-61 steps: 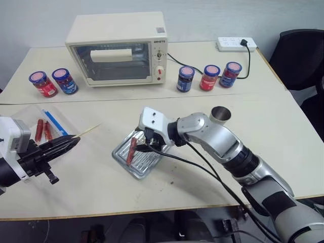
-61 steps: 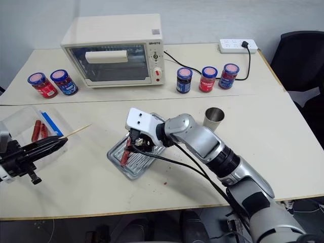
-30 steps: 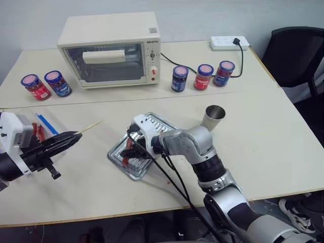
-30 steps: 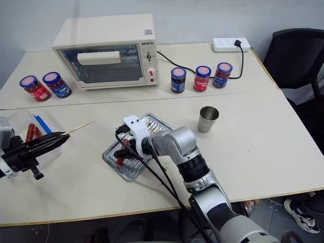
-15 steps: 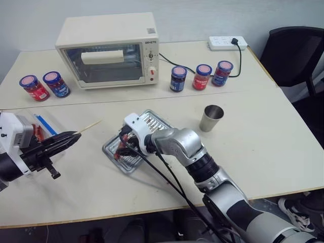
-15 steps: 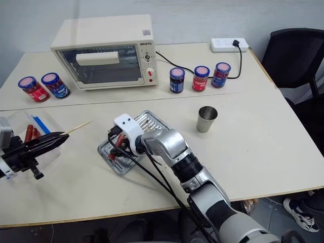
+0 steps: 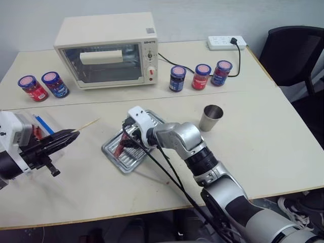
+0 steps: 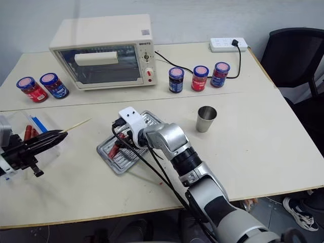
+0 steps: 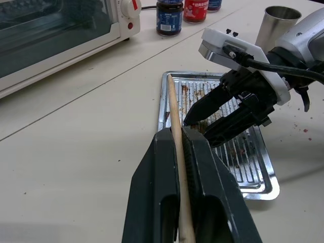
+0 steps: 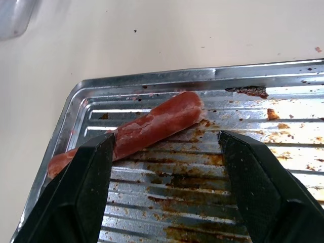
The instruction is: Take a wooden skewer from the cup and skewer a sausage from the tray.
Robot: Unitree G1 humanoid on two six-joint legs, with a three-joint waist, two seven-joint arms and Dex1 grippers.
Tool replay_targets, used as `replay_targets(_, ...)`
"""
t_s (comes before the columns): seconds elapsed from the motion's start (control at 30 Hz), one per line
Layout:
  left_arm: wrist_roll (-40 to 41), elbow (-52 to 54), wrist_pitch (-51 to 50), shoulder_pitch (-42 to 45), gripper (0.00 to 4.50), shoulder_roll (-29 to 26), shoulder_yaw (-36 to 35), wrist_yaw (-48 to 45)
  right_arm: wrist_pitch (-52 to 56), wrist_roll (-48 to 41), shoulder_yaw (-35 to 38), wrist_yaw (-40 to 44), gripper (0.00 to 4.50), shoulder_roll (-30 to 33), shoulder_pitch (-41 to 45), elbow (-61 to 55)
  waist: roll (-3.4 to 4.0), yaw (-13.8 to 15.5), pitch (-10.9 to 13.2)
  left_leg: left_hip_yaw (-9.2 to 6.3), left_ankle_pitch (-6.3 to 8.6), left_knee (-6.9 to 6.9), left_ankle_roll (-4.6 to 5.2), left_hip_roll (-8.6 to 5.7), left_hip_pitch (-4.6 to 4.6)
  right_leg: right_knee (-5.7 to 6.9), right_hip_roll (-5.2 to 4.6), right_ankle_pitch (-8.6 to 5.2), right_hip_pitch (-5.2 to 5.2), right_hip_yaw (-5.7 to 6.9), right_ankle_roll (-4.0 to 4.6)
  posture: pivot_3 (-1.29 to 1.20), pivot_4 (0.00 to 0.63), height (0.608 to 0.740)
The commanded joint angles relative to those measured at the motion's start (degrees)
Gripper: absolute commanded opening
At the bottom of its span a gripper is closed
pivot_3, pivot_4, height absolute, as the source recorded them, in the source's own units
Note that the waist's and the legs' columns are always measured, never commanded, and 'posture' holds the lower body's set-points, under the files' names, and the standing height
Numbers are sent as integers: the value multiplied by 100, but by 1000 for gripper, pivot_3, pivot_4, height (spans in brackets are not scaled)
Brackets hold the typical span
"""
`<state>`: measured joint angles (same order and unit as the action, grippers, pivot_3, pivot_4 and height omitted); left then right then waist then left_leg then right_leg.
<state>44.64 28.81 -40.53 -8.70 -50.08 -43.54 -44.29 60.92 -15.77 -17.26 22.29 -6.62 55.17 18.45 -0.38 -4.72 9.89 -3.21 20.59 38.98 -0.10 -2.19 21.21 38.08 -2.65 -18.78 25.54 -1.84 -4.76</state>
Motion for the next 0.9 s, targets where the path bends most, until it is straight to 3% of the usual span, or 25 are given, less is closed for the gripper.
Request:
replay_targets(0.03, -45, 54, 132, 41, 0, -65, -25, -22, -208, 204, -274, 82, 3390, -90, 80, -25, 0, -1, 0, 0, 0, 0, 0, 0, 0, 0, 0, 0, 0, 0, 0, 0, 150, 740)
replay_targets(0.23, -67, 57, 154, -8, 0, -48, -77, -31, -452, 373, -681, 748, 3390, 479, 312, -388, 0, -5, 0, 0, 0, 0, 0, 0, 1, 0, 0, 0, 0, 0, 0, 0, 150, 740)
replay_targets(0.47, -94, 49, 198, -2, 0, -35, -126, 5, -1858, 666, -1234, 2165, 3390, 997, 835, -242, 1, -29, 1, 0, 0, -3, 0, 1, 3, -4, 1, 0, 3, 1, 0, 0, 150, 740)
replay_targets(0.63, -45, 186, 160, -114, 0, 26, -255, 68, -3418, 1010, -1531, 3158, 3390, 1077, 1111, 395, 0, -27, 0, 0, 1, -7, -1, 2, 2, -5, 4, 0, 5, 0, 0, 0, 150, 740)
replay_targets(0.77, -10, 257, 133, -212, 0, 53, -368, 116, -5363, 1505, -1896, 3922, 3390, 1083, 1287, 1195, 0, -26, 1, 0, 1, -7, 0, 0, 2, -7, 3, 0, 3, 1, 0, 0, 150, 740)
replay_targets(0.9, 30, 331, 105, -266, 0, 79, -439, 171, -6593, 1940, -1960, 4007, 3390, 891, 1425, 2132, 0, -29, 0, 0, 1, -5, -1, 1, 2, -7, 3, 0, 3, 2, 0, 0, 150, 740)
